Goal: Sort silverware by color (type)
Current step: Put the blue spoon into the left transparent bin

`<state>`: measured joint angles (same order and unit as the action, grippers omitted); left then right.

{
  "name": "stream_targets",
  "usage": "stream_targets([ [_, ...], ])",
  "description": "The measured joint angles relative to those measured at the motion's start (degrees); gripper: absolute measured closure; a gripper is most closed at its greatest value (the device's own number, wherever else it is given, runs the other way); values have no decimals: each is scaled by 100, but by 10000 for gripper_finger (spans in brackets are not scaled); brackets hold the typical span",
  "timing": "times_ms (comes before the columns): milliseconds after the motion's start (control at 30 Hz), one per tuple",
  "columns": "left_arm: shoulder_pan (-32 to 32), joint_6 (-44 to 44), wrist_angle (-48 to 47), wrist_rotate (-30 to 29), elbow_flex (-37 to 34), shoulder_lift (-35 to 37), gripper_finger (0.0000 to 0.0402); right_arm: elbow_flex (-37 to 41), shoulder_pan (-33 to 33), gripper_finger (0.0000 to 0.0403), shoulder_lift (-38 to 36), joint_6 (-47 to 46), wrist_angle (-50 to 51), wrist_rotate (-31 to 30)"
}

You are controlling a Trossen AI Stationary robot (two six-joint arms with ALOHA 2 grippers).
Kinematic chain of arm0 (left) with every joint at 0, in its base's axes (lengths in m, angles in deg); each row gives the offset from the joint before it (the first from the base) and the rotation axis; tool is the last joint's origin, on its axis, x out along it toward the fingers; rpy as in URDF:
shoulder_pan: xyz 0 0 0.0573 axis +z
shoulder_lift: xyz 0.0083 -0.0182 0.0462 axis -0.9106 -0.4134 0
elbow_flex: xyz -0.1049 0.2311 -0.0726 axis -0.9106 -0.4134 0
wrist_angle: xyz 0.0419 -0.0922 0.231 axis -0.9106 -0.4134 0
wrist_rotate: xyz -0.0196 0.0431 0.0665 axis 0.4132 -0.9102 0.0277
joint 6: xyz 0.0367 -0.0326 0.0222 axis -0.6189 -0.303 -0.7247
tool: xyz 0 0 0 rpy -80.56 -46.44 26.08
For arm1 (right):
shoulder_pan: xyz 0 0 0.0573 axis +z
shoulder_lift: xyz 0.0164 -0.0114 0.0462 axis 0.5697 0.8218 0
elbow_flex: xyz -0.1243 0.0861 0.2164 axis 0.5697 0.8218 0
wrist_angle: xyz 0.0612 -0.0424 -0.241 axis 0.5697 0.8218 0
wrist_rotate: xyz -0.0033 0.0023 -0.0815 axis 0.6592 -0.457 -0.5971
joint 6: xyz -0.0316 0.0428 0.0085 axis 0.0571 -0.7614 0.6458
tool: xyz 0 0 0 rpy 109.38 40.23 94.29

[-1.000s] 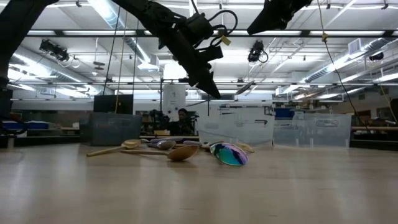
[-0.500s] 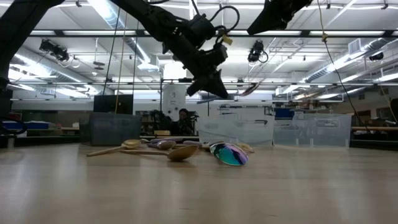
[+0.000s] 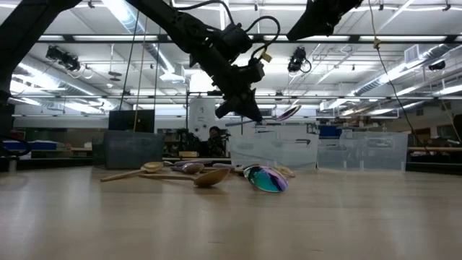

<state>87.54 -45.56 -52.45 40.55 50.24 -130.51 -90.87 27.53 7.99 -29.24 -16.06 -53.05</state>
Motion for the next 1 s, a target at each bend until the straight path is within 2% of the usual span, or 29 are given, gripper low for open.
stream_targets([
  [133,-50,120,-321,-172,0,0,381,250,-1,324,187,225,-101,-264],
  [300,-230,115,-399,-868,0,0,381,364,-72,324,343,362,-252,-904],
  [633,-420,-1,-594,-1614,0,0,380,411,-320,317,288,-275,284,-894],
  [900,-472,-42,-519,-1676,0,0,379,738,-663,316,231,-261,312,-891],
  [1000,-482,-161,-349,-1672,0,2,379,845,-814,315,229,-281,298,-621],
])
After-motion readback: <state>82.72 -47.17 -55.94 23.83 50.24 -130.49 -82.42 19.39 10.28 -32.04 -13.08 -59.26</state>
